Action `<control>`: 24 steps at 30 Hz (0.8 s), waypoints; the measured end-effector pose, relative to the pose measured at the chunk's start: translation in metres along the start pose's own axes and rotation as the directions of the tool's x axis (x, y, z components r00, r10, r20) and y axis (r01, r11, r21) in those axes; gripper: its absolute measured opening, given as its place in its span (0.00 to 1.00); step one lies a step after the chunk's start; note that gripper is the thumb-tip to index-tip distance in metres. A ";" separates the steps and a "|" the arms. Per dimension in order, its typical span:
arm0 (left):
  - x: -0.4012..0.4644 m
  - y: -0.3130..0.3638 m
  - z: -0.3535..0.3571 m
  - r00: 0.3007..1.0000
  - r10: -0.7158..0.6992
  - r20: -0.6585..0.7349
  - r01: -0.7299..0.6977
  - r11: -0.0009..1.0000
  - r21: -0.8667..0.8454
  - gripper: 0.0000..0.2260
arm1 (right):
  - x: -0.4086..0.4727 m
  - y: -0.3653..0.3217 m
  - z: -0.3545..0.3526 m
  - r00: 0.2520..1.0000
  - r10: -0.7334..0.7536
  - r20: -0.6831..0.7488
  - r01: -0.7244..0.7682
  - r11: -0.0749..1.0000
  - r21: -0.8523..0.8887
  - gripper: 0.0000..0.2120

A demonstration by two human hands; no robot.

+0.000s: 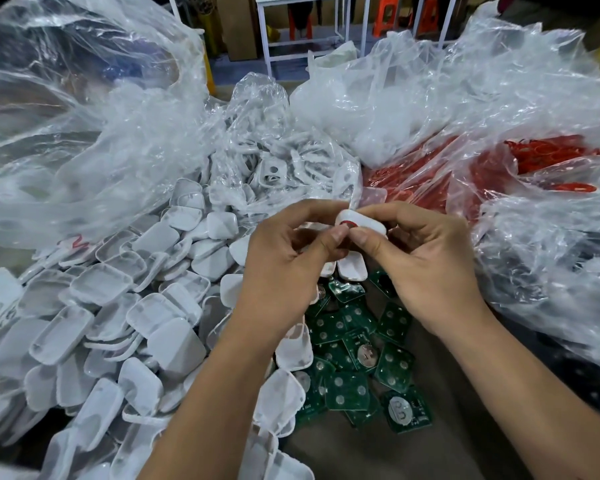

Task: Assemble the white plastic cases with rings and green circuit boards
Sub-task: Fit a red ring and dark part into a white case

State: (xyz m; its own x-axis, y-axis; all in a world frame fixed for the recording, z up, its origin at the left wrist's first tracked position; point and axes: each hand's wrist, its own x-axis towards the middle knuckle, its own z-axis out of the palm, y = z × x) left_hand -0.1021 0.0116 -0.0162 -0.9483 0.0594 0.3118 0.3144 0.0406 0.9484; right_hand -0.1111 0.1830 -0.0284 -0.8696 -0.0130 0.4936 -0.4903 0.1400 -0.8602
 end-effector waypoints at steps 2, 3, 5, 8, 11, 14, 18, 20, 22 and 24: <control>0.001 0.001 -0.002 1.000 0.001 -0.009 0.000 1.000 0.013 0.09 | -0.001 0.000 0.001 1.000 0.030 0.010 -0.030 0.999 0.028 0.10; 0.001 0.001 -0.003 1.000 0.004 -0.018 -0.004 1.000 0.023 0.09 | -0.001 -0.001 0.002 0.999 0.040 0.017 -0.040 0.999 0.034 0.10; 0.002 0.001 -0.003 0.999 0.019 -0.031 -0.017 0.998 0.064 0.09 | -0.002 -0.001 0.003 0.998 0.051 0.033 -0.052 0.998 0.033 0.10; 0.001 0.000 -0.004 0.998 0.049 -0.036 -0.043 0.987 0.153 0.07 | -0.002 -0.002 0.004 0.998 0.051 0.039 -0.051 0.999 0.004 0.11; 0.001 0.000 -0.003 0.997 0.059 -0.049 -0.049 0.982 0.180 0.07 | -0.004 -0.002 0.004 0.997 0.060 0.042 -0.060 0.998 -0.014 0.09; 0.000 0.001 0.000 0.996 0.054 -0.069 -0.038 0.975 0.217 0.06 | -0.004 -0.002 0.005 0.997 0.066 0.033 -0.063 0.996 -0.062 0.08; 0.000 0.001 0.004 0.996 0.040 -0.083 -0.019 0.971 0.237 0.08 | -0.005 -0.002 0.005 0.998 0.057 0.021 -0.055 0.996 -0.073 0.09; 0.001 0.000 0.003 0.996 0.012 -0.085 0.009 0.970 0.241 0.09 | -0.005 0.000 0.006 0.997 0.070 0.016 -0.068 0.994 -0.088 0.08; 0.003 -0.001 0.002 0.994 -0.055 -0.099 0.075 0.974 0.215 0.06 | -0.005 0.003 0.007 0.987 0.156 0.030 -0.154 0.986 -0.058 0.05; 0.004 -0.002 0.001 0.984 -0.128 -0.121 0.145 0.979 0.146 0.03 | -0.004 0.004 0.008 0.961 0.268 0.073 -0.272 0.961 0.048 0.05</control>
State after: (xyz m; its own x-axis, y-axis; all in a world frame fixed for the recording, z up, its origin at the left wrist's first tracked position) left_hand -0.1066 0.0127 -0.0167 -0.9790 -0.0675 0.1924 0.1763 0.1942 0.9650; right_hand -0.1104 0.1753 -0.0353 -0.9711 -0.0469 0.2338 -0.2372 0.0901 -0.9673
